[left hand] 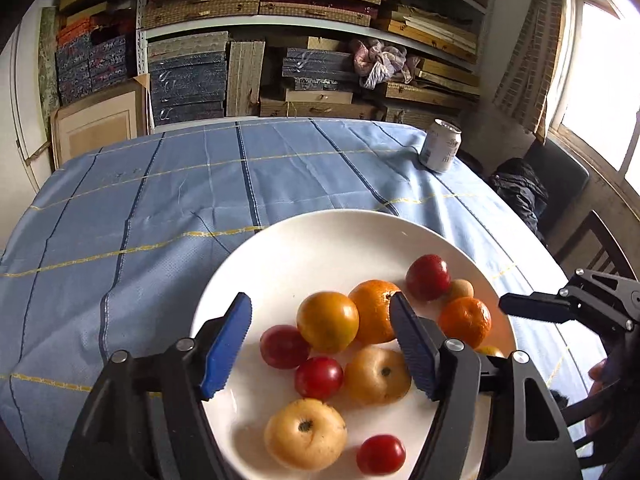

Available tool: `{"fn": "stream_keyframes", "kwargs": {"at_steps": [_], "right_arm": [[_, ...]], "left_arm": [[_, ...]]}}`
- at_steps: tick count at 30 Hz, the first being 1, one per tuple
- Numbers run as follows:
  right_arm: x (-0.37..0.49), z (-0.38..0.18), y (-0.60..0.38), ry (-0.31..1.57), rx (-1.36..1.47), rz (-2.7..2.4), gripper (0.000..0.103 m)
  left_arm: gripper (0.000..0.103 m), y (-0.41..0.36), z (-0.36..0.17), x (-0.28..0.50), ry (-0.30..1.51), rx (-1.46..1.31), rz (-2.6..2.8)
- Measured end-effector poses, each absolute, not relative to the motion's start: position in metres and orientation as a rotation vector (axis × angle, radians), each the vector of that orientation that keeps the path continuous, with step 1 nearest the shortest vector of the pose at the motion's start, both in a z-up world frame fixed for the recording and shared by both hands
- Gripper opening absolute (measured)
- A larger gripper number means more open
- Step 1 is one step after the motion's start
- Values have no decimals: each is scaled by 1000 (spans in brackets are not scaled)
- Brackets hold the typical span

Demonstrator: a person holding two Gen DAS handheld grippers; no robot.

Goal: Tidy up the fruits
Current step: 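Release the orange on the plate with the left tool while the right tool releases the brown fruit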

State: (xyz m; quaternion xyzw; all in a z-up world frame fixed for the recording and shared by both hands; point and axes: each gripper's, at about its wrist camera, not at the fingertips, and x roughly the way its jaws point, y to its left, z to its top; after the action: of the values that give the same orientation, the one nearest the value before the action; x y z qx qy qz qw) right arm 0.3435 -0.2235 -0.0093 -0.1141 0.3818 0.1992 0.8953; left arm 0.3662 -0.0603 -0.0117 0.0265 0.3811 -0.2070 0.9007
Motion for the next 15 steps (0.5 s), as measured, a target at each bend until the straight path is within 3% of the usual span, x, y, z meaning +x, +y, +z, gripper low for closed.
{"fn": "stream_keyframes", "kwargs": {"at_steps": [9,11,12,15], "right_arm": [[262,2,-236,766,-204,479,55],[232,1,-235,760,-214,505,55],[216,0,-234,762,-213,516,55],[179,-4,-231,762,-209,547,71]], "left_arm": [[74,-37,6,277,758,106,-455],[76,-36,4,241,745,162,-476],[82,-36,1,229,741,177,-484],[93,-34,-7,187,727,209,-498]]}}
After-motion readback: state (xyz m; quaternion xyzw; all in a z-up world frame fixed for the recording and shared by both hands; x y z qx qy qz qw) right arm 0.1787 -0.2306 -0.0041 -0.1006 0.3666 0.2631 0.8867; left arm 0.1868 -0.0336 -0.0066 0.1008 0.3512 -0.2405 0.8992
